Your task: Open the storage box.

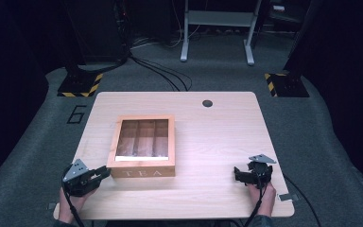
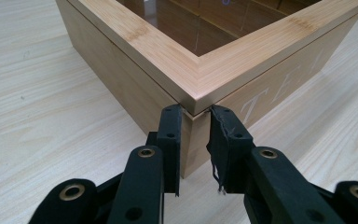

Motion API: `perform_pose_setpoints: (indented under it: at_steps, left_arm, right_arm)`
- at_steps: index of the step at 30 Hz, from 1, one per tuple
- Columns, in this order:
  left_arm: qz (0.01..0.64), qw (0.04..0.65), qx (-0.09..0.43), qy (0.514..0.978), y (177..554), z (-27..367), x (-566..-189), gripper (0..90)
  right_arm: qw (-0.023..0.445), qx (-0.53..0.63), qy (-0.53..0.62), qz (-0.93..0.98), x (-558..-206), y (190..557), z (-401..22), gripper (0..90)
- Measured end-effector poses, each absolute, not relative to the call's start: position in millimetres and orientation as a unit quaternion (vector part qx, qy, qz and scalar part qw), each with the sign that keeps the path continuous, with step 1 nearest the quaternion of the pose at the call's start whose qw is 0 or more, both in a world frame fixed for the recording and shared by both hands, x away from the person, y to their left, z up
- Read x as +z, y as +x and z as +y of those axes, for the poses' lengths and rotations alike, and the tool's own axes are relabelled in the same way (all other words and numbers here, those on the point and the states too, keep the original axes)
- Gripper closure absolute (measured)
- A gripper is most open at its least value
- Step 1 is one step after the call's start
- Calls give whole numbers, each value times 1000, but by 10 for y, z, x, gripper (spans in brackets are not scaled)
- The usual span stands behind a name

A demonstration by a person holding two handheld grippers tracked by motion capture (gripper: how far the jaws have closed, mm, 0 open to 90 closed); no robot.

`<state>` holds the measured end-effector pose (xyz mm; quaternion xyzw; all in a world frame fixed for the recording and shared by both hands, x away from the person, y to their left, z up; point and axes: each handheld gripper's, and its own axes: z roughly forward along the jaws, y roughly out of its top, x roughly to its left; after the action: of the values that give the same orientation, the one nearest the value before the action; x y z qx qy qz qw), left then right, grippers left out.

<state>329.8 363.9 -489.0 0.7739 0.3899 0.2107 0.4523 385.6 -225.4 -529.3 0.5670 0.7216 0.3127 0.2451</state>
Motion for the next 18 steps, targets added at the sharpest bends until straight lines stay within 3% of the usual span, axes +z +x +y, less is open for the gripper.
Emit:
perform_pose_setpoints:
  at_steps: [18]
  left_arm:
    - [392,486,228,747,3280,3641,-4818,787]
  right_arm:
    - [245,313,567,722,-5293,3856,-2254,58]
